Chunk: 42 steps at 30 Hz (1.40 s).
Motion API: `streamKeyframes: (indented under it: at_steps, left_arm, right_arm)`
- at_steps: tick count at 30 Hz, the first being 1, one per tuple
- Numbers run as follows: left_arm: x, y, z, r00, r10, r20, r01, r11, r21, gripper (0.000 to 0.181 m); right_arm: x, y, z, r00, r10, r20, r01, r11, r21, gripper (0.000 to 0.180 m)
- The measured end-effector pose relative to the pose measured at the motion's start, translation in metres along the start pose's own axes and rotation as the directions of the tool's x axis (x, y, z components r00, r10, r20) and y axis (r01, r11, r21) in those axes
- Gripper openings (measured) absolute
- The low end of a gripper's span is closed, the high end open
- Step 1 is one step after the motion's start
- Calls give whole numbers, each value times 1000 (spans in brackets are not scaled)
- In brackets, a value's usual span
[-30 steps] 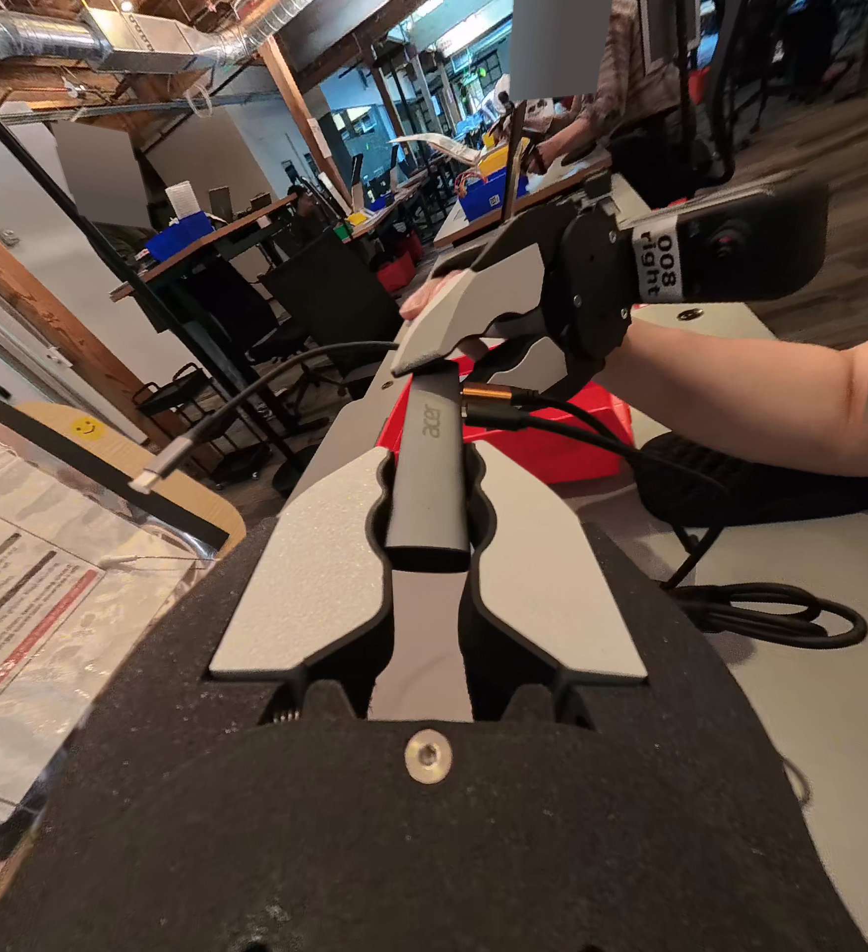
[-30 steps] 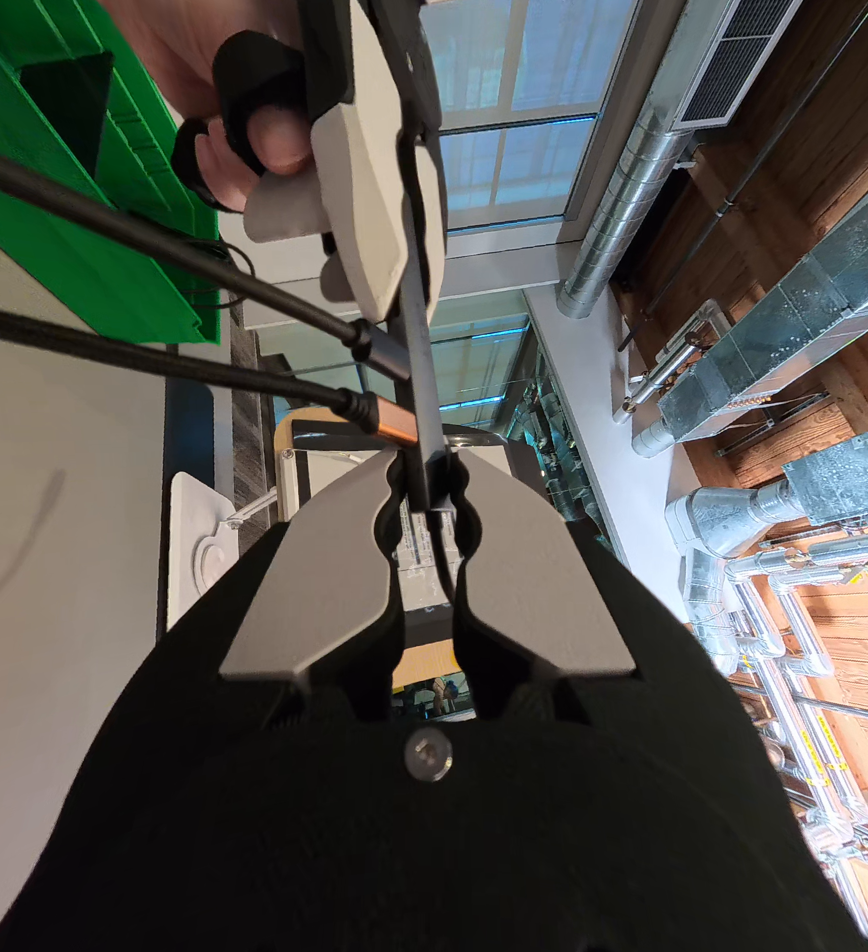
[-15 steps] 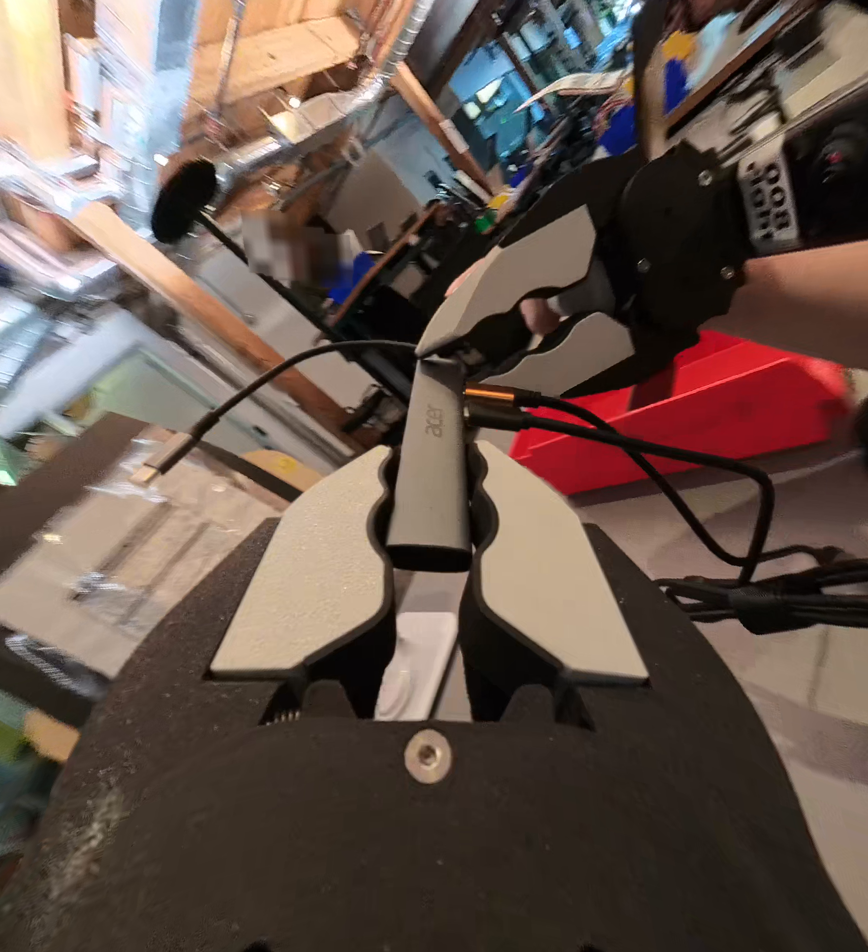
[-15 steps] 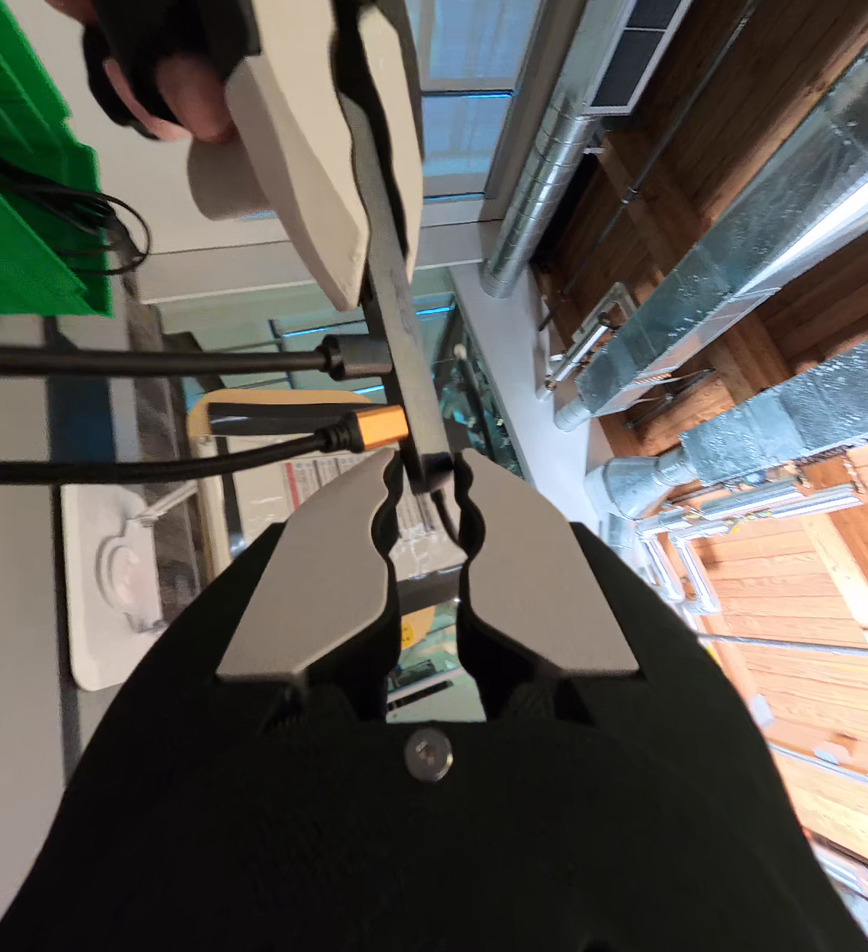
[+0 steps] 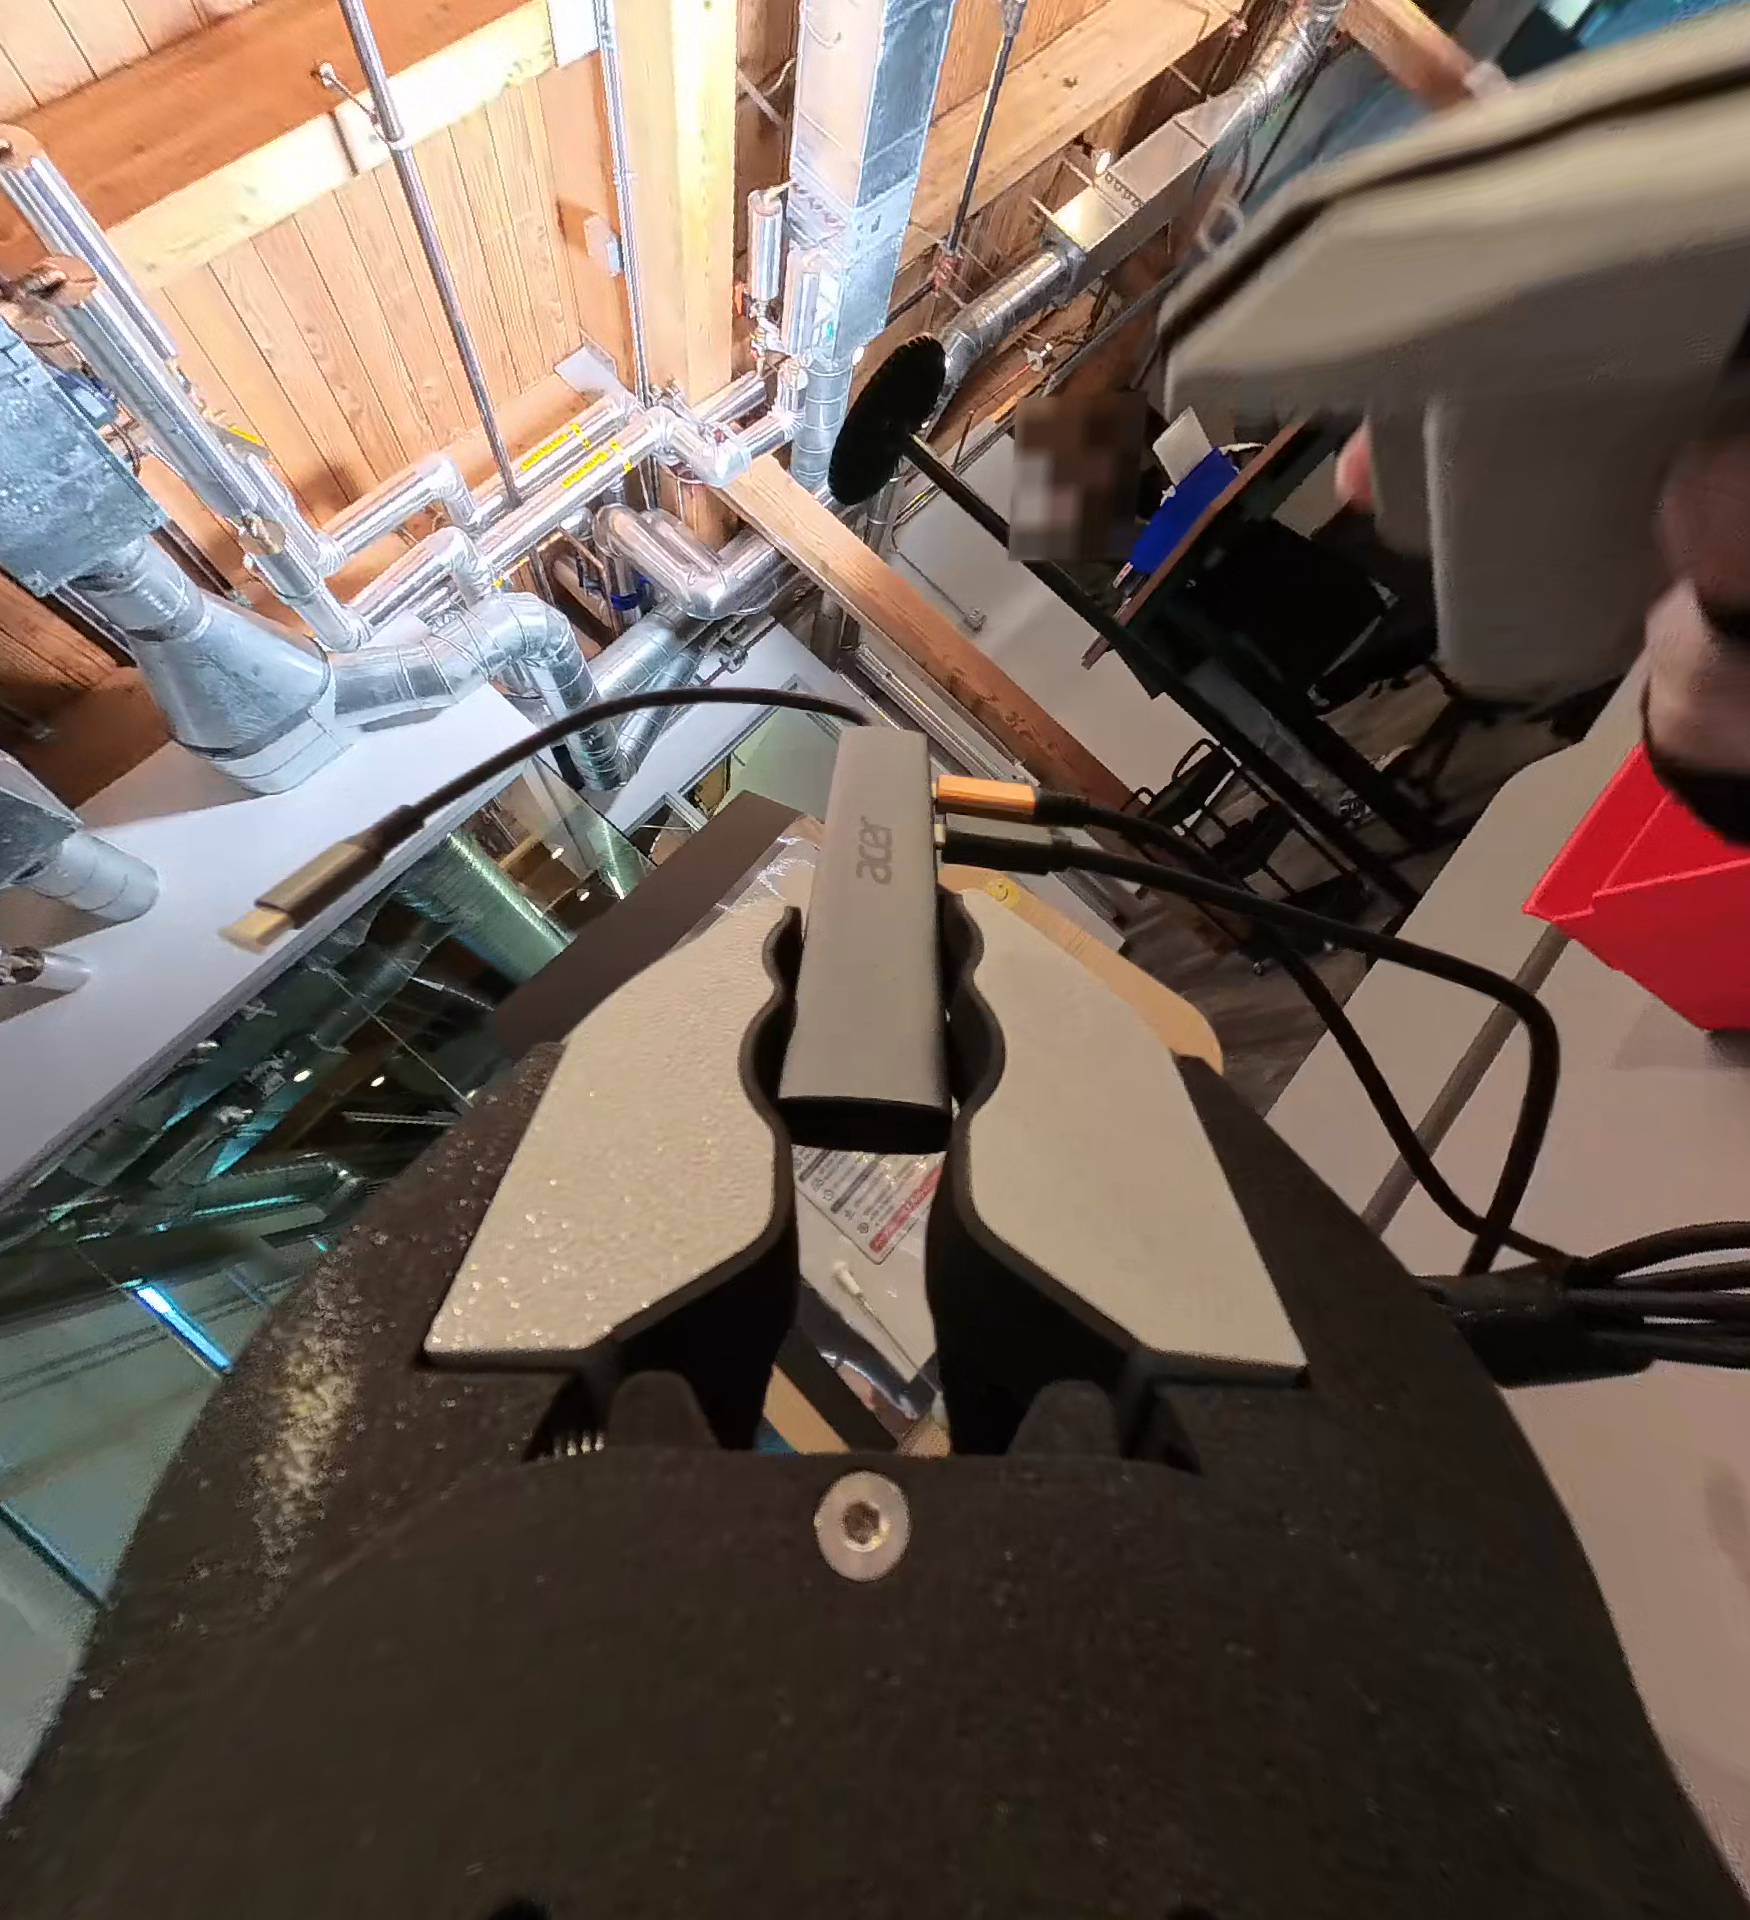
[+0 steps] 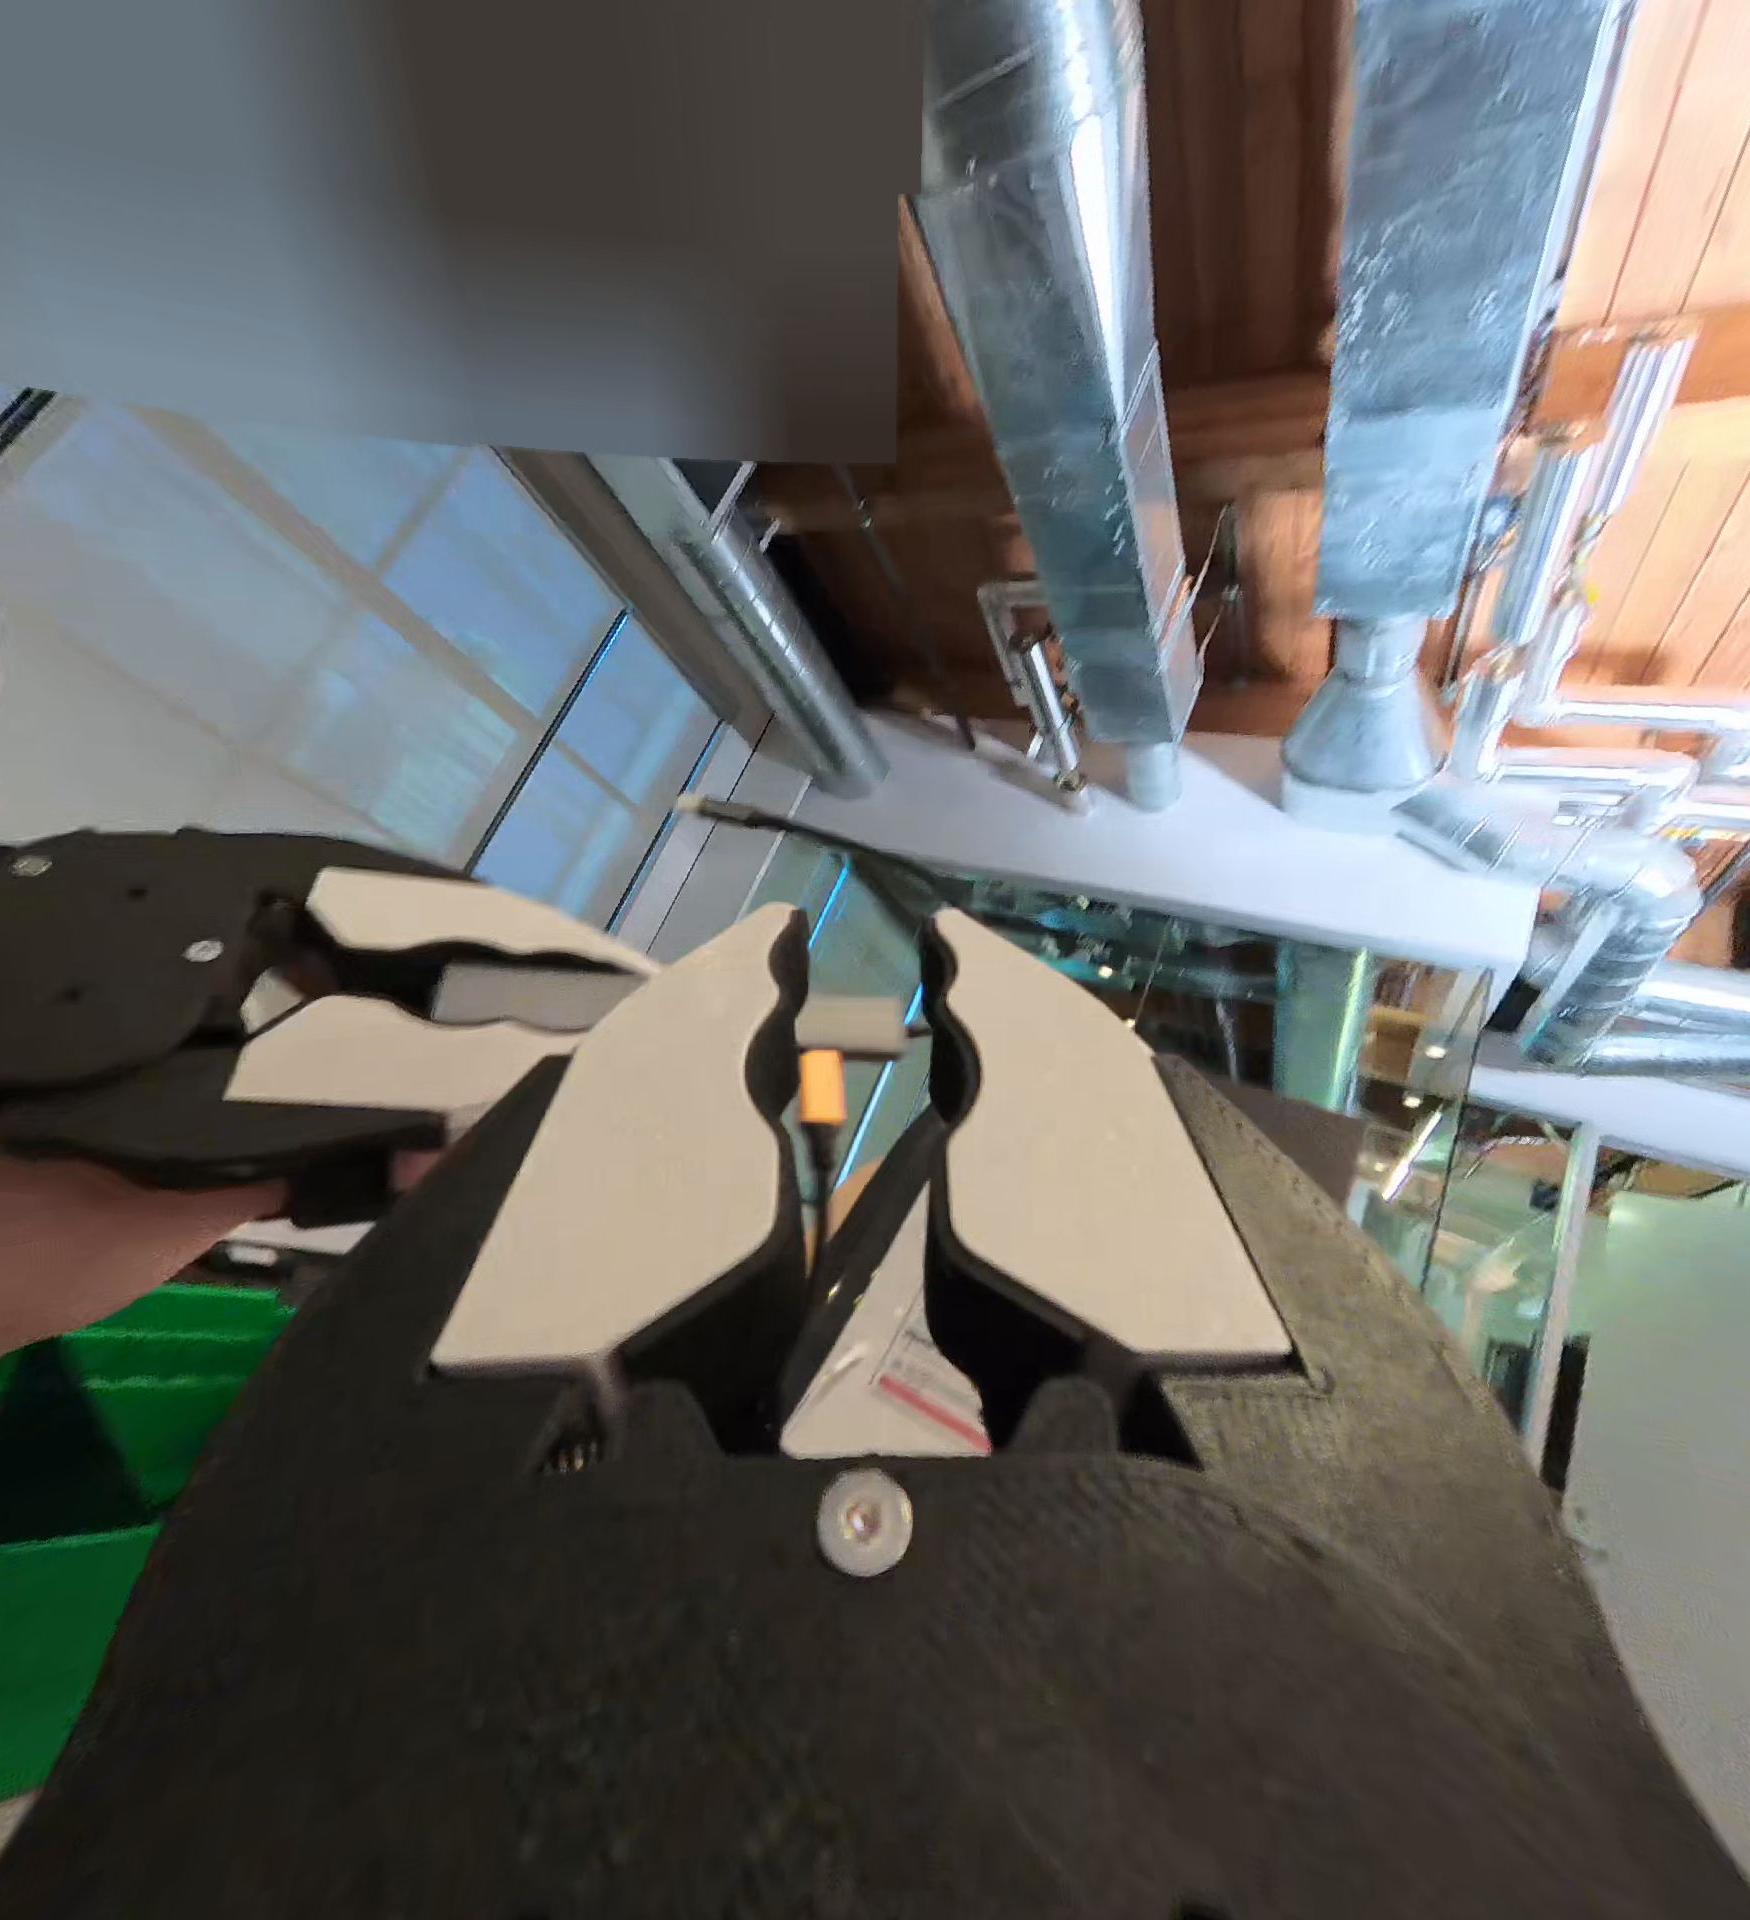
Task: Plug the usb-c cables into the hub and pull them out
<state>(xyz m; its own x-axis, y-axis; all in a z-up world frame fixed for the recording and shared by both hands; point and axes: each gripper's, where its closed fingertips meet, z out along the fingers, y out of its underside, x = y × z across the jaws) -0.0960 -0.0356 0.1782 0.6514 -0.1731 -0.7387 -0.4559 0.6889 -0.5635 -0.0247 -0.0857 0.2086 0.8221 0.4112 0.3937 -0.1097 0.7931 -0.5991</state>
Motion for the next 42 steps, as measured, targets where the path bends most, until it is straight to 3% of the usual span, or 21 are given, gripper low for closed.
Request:
streamKeyframes:
  at_steps: [5, 15, 24, 42]
  left_arm:
    - [3, -5, 1, 998, -68, -16, 69, 997, 19, 25]
    - [12, -13, 3, 982, -170, -78, 173, 984, 33, 24]
    - [10, -18, 2, 962, -251, -104, 258, 964, 60, 24]
    - [11, -21, 2, 955, -263, -134, 275, 959, 75, 24]
  right_arm:
    - [-28, 37, 5, 1000, -11, 29, 14, 993, -117, 25]
    - [-24, 54, 3, 977, -214, -5, 209, 955, -211, 18]
    - [-22, 51, 2, 990, -138, -1, 135, 968, -212, 8]
    - [-26, 56, 2, 996, 54, 71, -36, 973, -230, 5]
